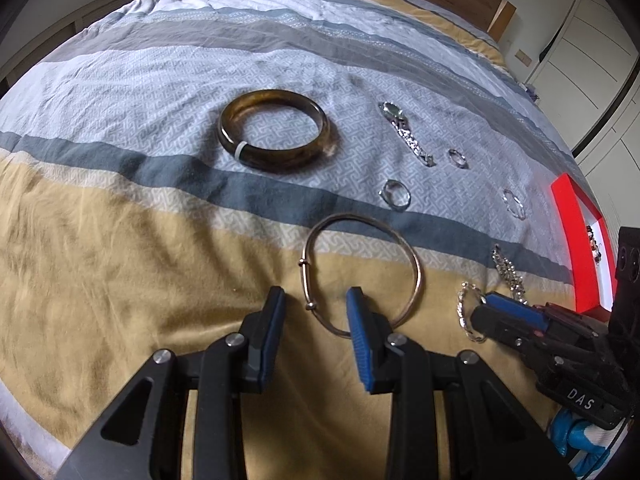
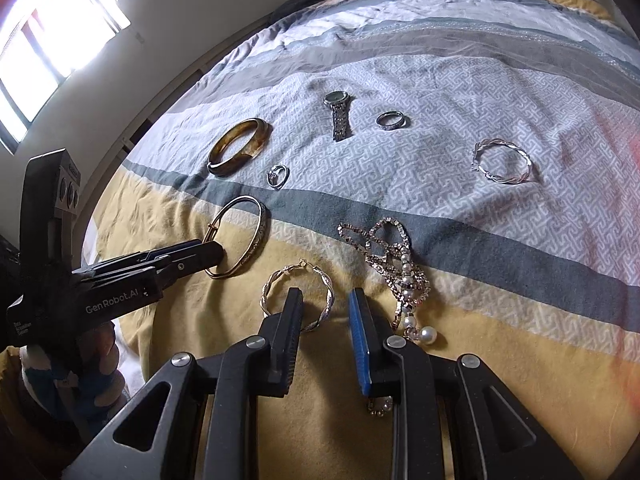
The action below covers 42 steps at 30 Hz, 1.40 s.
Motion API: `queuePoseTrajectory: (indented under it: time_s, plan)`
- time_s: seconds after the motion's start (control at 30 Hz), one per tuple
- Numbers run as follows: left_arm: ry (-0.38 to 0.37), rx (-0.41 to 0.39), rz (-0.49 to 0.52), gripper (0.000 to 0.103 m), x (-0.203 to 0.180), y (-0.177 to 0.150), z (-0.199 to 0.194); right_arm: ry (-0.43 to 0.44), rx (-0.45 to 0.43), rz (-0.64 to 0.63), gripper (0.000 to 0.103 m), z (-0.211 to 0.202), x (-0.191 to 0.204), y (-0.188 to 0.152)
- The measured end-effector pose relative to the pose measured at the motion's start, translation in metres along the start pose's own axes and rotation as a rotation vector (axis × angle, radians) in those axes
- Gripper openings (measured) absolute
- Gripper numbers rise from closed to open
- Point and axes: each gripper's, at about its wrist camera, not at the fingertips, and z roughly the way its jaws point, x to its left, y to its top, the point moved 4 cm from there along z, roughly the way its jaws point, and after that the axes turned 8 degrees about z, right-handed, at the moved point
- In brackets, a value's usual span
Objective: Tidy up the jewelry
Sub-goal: 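Grasp the silver bangle with the left tool while the right tool grasps the twisted hoop earring, then carry both items into the red box and open both tools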
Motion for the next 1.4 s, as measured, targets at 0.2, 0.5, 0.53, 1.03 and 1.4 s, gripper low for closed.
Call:
queuePoseTrajectory:
  time_s: [0.2, 0.5, 0.53, 1.03, 1.4]
  plan:
    - [0.019, -0.007, -0.006, 0.017, 0.004, 0.003, 0.012, -0.011, 0.011, -0.037, 0.022, 0.013, -0.002, 0.001]
    - [0.041, -0.051, -0.039, 0.005, 0.009, 0.005, 0.006, -0.043, 0.005, -0.078, 0.007, 0.015, 0.001, 0.006]
    - [0.040, -0.054, -0.050, 0.005, 0.010, 0.005, 0.003, -0.047, -0.003, -0.081, 0.006, 0.012, 0.003, 0.005]
    - [0.073, -0.079, -0.071, 0.005, 0.004, -0.030, -0.073, -0.063, -0.111, -0.055, 0.004, -0.072, 0.027, -0.014]
    - [0.068, -0.139, -0.007, 0.005, -0.041, -0.043, -0.138, -0.096, -0.247, -0.016, 0.004, -0.166, 0.022, -0.034]
